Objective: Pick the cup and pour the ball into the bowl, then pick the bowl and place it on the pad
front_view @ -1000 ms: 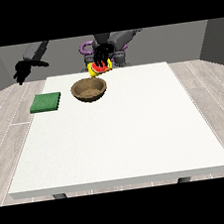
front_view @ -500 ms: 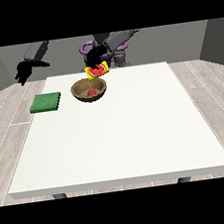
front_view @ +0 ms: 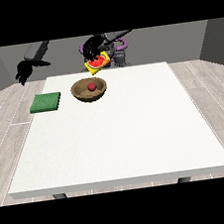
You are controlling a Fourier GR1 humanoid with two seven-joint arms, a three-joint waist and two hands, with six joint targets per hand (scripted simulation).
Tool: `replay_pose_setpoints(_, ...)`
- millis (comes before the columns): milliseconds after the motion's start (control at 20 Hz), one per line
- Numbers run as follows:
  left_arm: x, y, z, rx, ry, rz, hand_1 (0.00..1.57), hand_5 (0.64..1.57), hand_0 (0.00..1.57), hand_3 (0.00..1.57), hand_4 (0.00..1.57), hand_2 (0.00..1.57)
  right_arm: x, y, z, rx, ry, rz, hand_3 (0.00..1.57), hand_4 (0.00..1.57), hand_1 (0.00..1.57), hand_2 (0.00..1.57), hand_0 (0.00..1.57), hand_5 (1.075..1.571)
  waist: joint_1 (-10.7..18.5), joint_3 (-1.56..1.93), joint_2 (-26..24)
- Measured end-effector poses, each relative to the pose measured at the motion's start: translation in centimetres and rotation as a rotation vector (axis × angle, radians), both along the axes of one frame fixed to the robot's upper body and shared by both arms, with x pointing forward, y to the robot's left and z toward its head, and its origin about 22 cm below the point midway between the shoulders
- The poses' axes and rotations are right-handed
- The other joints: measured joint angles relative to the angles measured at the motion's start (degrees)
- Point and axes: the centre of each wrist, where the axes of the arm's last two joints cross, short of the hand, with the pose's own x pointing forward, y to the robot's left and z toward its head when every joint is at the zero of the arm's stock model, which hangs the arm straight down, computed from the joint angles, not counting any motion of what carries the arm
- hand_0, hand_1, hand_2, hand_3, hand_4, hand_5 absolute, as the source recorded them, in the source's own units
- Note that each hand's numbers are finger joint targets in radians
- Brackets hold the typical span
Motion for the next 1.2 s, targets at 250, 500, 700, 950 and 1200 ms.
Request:
replay_pose_setpoints(250,-0.2,0.1,0.4,-0.002,-0.006,-0.017,1.35,1.456,1.35,1.57,1.19,1.57,-0.6,-0.7,-0.4,0.028,0.026,-0.001,0.0,0.46,0.0,0.0,0.0,1.557,1.0,-0.01,0.7)
replay_pose_setpoints(500,0.5,2.8,1.4,-0.341,0.088,0.012,0.41,1.565,0.41,1.57,1.0,1.57,-1.4,-0.6,-1.7,0.064,0.092,-0.011,0.0,0.48,0.0,0.0,0.0,1.561,4.8,-0.17,-0.2)
replay_pose_setpoints(700,1.9,7.1,2.3,-0.617,0.128,0.057,0.49,1.565,0.49,1.55,0.88,1.57,-1.4,0.0,-2.0,0.079,0.102,-0.048,0.0,0.47,0.0,0.0,0.0,1.557,8.2,-0.25,0.1)
replay_pose_setpoints(950,2.5,10.4,2.3,-0.961,0.257,0.051,1.18,1.537,1.18,1.12,0.77,1.4,-0.2,1.4,-1.5,0.094,0.055,-0.081,0.0,0.26,0.0,0.0,0.0,1.565,10.2,-0.31,4.3)
replay_pose_setpoints(1200,3.0,12.7,2.4,-1.277,0.352,-0.025,0.52,1.545,0.52,0.0,0.83,0.0,1.4,3.6,-0.7,0.126,-0.002,-0.054,0.0,0.39,0.0,0.0,0.0,1.57,9.8,-0.32,9.8)
